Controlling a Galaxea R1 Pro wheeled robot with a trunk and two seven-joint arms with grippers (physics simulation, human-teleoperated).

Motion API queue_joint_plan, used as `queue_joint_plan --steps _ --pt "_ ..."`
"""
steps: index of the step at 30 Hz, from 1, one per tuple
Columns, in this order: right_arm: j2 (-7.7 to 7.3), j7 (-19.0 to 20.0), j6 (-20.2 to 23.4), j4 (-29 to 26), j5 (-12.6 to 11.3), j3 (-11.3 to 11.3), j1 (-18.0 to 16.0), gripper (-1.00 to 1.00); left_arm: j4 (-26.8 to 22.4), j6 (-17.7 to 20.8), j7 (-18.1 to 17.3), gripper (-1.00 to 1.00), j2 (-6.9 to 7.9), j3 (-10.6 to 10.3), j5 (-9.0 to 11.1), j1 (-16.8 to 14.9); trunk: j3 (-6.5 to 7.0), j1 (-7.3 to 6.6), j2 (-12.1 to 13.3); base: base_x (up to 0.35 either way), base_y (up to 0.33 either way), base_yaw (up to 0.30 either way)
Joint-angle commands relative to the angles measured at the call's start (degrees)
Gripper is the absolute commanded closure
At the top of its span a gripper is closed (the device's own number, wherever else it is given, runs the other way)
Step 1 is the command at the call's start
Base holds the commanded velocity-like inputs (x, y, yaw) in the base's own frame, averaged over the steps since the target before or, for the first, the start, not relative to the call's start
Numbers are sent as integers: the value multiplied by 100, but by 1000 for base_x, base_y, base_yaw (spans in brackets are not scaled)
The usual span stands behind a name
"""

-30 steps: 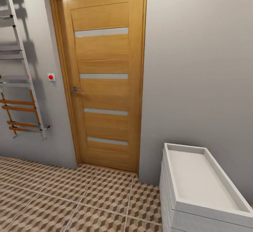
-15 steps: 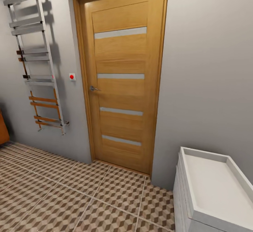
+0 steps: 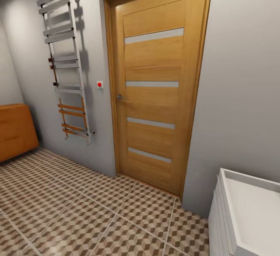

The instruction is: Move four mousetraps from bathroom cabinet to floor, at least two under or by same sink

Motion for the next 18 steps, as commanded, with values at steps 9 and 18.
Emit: queue_joint_plan --steps 9,18 --pt "-1 8 -30 19 27 -31 -7 -100 7 -17 8 -100 -1 -21 38 -5 -6 -1 -3 0 0 280" --pt "-2 7 -29 15 32 -31 -7 -100 6 -17 8 -100 -1 -21 38 -6 -6 -1 -3 0 0 280"
